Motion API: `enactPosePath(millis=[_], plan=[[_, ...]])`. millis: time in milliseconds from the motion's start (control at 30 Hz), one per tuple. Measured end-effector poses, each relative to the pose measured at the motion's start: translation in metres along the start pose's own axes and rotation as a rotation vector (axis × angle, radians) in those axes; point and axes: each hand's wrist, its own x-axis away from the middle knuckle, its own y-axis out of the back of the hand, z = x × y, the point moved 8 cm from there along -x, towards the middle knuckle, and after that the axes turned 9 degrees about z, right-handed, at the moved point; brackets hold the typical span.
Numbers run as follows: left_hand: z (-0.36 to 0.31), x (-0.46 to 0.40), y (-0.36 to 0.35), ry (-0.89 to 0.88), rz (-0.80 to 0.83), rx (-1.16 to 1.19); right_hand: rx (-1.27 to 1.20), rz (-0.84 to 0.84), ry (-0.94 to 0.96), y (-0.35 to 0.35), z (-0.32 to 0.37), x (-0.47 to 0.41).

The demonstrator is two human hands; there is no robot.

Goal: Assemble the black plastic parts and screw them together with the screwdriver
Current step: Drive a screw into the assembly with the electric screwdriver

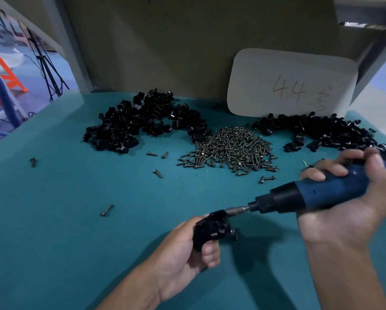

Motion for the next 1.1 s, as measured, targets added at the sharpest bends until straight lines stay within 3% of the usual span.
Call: enactPosePath(millis=[133, 233, 467, 600, 733, 1100], plan=[[0.006, 0.000, -0.004, 0.087, 0.074, 0.063, 0.033, -0.050, -0.014, 0.009, -0.003, 0.003], [0.002, -0.002, -0.001, 0.017, 0.075, 0.004, 0.042, -0.109, -0.030, 0.015, -0.006, 0.002], [-0.015, -0.003, 0.010, -0.173, 0.030, -0.508, 0.135, -0.255, -0.002, 0.032, -0.004, 0.003], [-0.015, -0.006, 0.010, -0.217, 0.049, -0.444, 0.073, -0.299, -0.013, 0.038, -0.002, 0.001], [-0.020, -0.005, 0.013, -0.294, -0.030, -0.691, -0.036, -0.302, -0.052, 0.039, -0.006, 0.000], [-0.027, -0.004, 0.012, -0.395, -0.047, -0.617, -0.050, -0.269, -0.059, 0.035, -0.006, -0.001]])
